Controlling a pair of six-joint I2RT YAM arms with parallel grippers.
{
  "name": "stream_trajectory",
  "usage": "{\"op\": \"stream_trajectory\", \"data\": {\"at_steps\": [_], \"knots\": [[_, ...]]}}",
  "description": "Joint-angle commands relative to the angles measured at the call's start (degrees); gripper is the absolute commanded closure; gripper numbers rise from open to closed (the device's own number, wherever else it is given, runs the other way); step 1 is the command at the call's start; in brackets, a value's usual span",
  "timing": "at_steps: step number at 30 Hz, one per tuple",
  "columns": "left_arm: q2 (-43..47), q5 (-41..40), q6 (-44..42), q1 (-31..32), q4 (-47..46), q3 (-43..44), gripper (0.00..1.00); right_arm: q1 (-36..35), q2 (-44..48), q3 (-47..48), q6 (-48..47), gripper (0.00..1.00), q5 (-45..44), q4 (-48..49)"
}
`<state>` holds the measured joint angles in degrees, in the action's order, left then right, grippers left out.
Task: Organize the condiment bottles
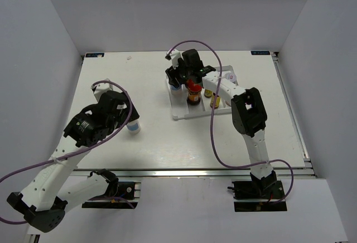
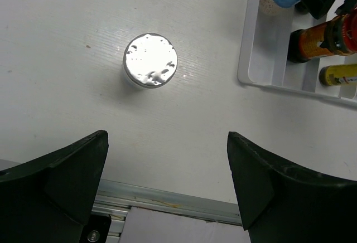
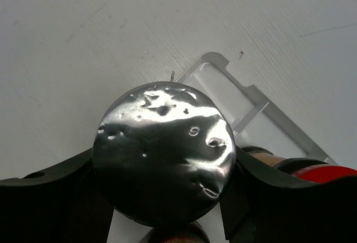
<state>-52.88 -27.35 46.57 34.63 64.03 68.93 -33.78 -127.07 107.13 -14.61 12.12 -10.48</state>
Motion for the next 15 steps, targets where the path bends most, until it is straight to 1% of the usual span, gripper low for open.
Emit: {"op": "stream_trajectory", "data": {"at_steps": [1, 2, 5, 6, 7, 9, 15], "knots": [[-1.16, -1.65, 0.37, 0.17, 1.97, -0.63, 0.03, 0.12, 1.12, 2.65, -1.30, 0.55, 0.62, 3.45], [-1.43, -1.82, 0.37, 0.17, 2.41, -0.72, 0.03, 0.20, 1.12, 2.38, -1.64, 0.53, 0.62, 3.54], [-2.05, -2.09, 0.28, 0.17, 2.24, -1.42, 0.03, 0.21, 1.47, 1.33, -2.17, 0.37, 0.97, 3.54], [-2.22, -2.18, 0.28, 0.17, 2.15, -1.60, 0.03, 0.21, 1.73, 1.24, -2.35, 0.25, 1.32, 3.01], [-2.22, -2.26, 0.28, 0.17, 1.98, -1.86, 0.03, 0.12, 1.91, 1.24, -2.53, 0.19, 1.85, 2.84], [-2.40, -2.53, 0.37, 0.26, 1.80, -2.74, 0.02, 0.12, 2.69, 0.89, -2.96, 0.11, 2.20, 2.57], [-4.41, -3.67, 0.10, 0.17, 0.75, -4.94, 0.02, 0.21, 5.68, 0.89, -4.28, 0.11, 3.69, 1.78]]}}
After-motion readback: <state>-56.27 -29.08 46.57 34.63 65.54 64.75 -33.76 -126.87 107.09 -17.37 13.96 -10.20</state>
